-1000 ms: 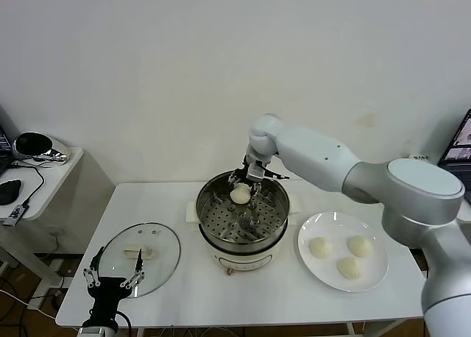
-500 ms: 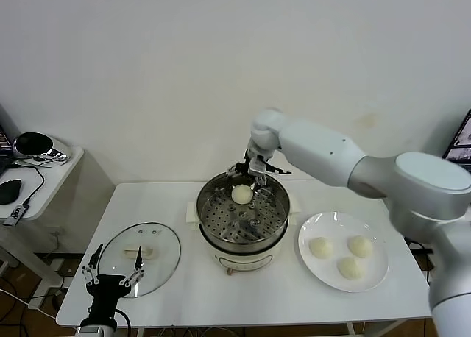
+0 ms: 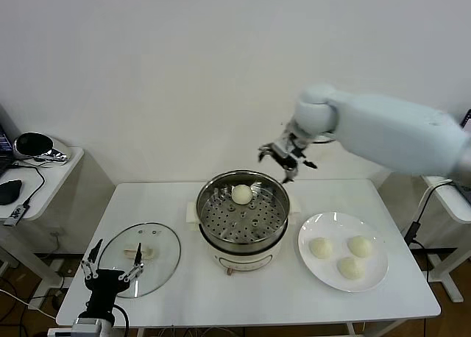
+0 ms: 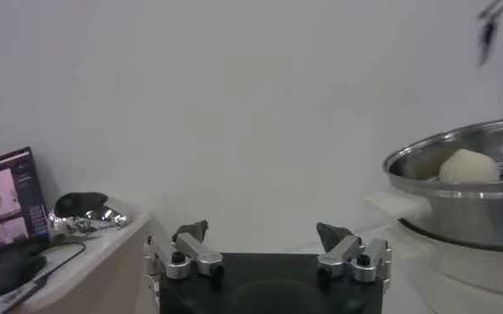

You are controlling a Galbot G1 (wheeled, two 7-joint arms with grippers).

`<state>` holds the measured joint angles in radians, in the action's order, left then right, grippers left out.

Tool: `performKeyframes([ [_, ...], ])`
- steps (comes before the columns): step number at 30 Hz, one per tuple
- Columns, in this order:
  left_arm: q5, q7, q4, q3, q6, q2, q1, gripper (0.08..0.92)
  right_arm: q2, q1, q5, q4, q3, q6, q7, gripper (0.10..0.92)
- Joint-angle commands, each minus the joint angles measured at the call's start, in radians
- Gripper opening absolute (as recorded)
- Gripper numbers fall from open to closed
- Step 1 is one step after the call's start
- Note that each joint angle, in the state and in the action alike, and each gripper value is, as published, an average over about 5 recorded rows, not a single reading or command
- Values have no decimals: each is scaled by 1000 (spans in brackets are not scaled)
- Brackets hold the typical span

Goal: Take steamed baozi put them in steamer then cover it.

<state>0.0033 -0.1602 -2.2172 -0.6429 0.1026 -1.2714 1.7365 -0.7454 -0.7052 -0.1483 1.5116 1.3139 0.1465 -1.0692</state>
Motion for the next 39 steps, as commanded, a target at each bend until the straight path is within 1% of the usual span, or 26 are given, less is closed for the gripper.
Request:
performKeyframes([
  [1, -4, -4, -18, 7, 107, 16, -9, 823, 362, 10, -25, 220, 27, 233, -29, 823],
  [5, 3, -4, -8, 16, 106, 12, -17, 823, 420, 115, 4, 228, -5, 219, -12, 823],
  [9, 1, -12, -5, 17, 101, 5, -24, 823, 435, 341, 52, 209, -148, 205, 15, 823],
  [12, -2, -17, -7, 12, 100, 0, -25, 823, 408, 492, 114, 164, -269, 192, 26, 823],
  [16, -2, -19, -9, 3, 99, -6, -19, 823, 348, 613, 177, 86, -363, 168, 36, 823],
  [21, -1, -19, -10, -4, 97, -13, -9, 823, 271, 676, 216, -11, -394, 149, 39, 823],
  [26, -1, -20, -10, -7, 97, -16, -7, 823, 195, 716, 221, -83, -414, 146, 59, 823],
  [39, -1, -20, -5, -23, 95, -15, -7, 823, 49, 738, 230, -187, -428, 128, 92, 823],
])
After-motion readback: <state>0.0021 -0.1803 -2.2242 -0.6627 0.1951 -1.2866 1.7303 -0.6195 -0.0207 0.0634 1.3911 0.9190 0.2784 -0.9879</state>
